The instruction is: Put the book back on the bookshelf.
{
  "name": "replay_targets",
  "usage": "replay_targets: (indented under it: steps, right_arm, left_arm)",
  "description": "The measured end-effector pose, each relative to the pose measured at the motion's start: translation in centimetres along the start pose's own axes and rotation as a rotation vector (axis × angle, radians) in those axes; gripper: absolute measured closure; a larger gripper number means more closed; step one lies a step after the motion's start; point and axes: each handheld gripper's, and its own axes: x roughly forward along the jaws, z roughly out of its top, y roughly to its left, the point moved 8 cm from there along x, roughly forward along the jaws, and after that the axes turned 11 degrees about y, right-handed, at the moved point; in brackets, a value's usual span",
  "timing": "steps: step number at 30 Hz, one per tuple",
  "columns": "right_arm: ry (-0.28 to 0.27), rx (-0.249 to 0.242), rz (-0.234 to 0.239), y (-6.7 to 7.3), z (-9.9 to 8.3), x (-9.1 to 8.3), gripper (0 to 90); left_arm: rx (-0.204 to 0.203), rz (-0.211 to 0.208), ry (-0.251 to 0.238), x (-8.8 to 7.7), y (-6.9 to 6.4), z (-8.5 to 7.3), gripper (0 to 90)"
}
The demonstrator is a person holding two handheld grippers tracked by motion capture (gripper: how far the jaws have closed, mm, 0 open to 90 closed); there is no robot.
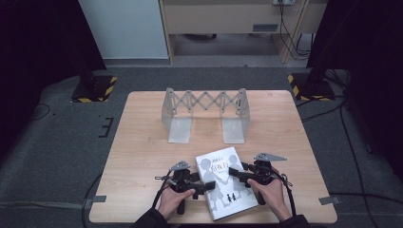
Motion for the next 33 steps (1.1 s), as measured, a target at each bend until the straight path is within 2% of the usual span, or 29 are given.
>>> replay_targets:
  steps: [4, 13, 17, 21, 26, 30, 33]
  right_arm:
    - [-0.026, -0.009, 0.001, 0.2, 0.3, -0.4, 44.0]
    - [-0.146, -0.04, 0.021, 0.6, 1.7, -1.6, 51.3]
    - [-0.182, -0.049, 0.046, 0.9, 2.0, -2.0, 52.3]
    - [-0.195, -0.069, 0.061, 1.5, 2.2, -2.1, 52.7]
    - [-0.209, -0.072, 0.054, 1.4, 2.3, -2.3, 52.7]
    - [-0.217, -0.091, 0.068, 1.8, 2.4, -2.3, 53.1]
    - [-0.221, -0.085, 0.085, 2.1, 2.5, -2.2, 53.2]
  left_arm:
    - [0.014, 0.011, -0.034, -0.5, -0.2, 0.5, 13.2]
    - [0.08, 0.046, -0.139, -2.0, -0.7, 2.0, 21.2]
    - [0.101, 0.023, -0.168, -2.1, -1.3, 2.5, 23.1]
    - [0.1, 0.013, -0.186, -1.7, -1.6, 2.8, 22.5]
    - [0.097, 0.021, -0.217, -1.5, -1.6, 3.5, 22.8]
    - [0.078, -0.007, -0.249, -1.2, -1.9, 4.1, 24.6]
    - [0.075, -0.014, -0.261, -1.2, -2.0, 4.2, 27.0]
